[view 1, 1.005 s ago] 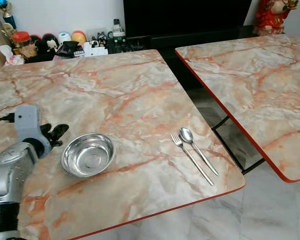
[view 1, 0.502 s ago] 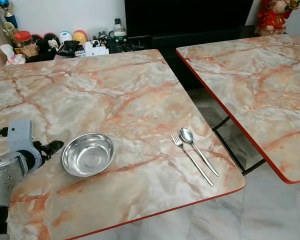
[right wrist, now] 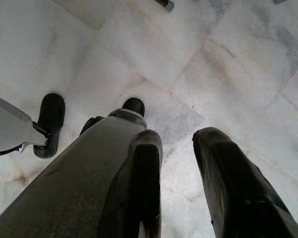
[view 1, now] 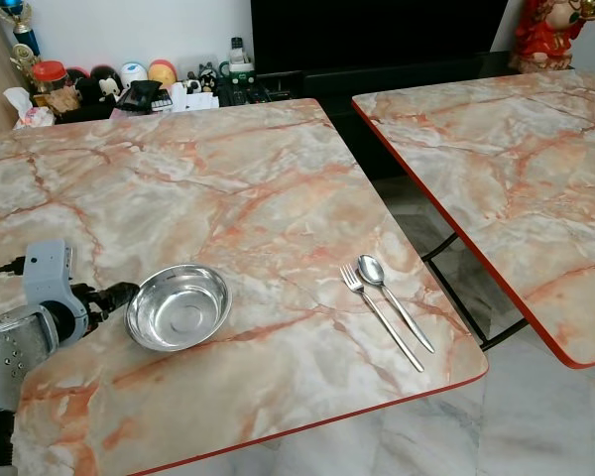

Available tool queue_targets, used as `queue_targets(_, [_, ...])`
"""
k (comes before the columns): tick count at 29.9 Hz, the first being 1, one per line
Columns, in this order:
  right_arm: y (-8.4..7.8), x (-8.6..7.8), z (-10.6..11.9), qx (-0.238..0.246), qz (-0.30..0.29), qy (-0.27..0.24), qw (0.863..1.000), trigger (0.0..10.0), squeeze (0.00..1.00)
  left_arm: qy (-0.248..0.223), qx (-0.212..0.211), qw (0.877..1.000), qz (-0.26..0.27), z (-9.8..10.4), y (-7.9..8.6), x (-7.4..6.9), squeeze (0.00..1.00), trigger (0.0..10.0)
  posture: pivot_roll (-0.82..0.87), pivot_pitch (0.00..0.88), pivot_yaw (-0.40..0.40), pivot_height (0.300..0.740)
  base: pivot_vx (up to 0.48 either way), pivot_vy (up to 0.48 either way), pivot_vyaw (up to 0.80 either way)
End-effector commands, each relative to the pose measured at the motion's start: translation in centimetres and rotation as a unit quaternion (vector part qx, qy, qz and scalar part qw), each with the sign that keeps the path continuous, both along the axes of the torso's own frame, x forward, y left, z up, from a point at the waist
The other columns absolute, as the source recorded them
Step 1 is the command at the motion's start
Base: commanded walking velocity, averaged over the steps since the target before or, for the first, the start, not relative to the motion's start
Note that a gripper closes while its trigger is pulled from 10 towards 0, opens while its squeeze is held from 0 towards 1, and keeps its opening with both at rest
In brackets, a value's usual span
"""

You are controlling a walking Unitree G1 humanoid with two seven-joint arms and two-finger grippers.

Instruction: Setting the table

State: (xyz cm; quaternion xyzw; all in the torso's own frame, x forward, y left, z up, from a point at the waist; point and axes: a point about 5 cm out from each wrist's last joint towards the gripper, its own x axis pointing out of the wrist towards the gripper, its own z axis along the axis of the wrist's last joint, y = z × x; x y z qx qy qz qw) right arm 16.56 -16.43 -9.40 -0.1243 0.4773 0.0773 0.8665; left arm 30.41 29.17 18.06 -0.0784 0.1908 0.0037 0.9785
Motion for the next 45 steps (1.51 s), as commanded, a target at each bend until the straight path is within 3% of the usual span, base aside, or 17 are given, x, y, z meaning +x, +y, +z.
queue_targets(1, [0.0,-0.7,-0.3,0.0,0.002,0.013,1.0,10.0,0.0,-0.024,0.003,1.0,0.003,1.0,0.2,0.0,0.0,10.0,0.09,0.131,0.034,0.74,0.0,0.0,0.0])
queue_targets(13, [0.0,-0.6,-0.3,0.0,0.004,0.013,1.0,10.0,0.0,0.02,-0.001,0.999,-0.039,-0.2,-0.4,-0.9,0.0,10.0,0.09,0.136,0.033,0.74,0.0,0.0,0.0])
queue_targets(23, [0.0,-0.7,-0.3,-0.001,0.003,0.013,1.0,10.0,0.0,0.03,-0.003,0.999,-0.044,-0.5,-0.5,-1.0,0.0,10.0,0.09,0.136,0.032,0.74,0.0,0.0,0.0])
queue_targets(45, [0.1,-0.7,-0.3,0.001,0.003,0.014,1.0,10.0,0.0,0.053,-0.012,0.995,-0.086,-1.6,-2.4,-1.1,0.0,10.0,0.09,0.137,0.038,0.74,0.0,0.0,0.0])
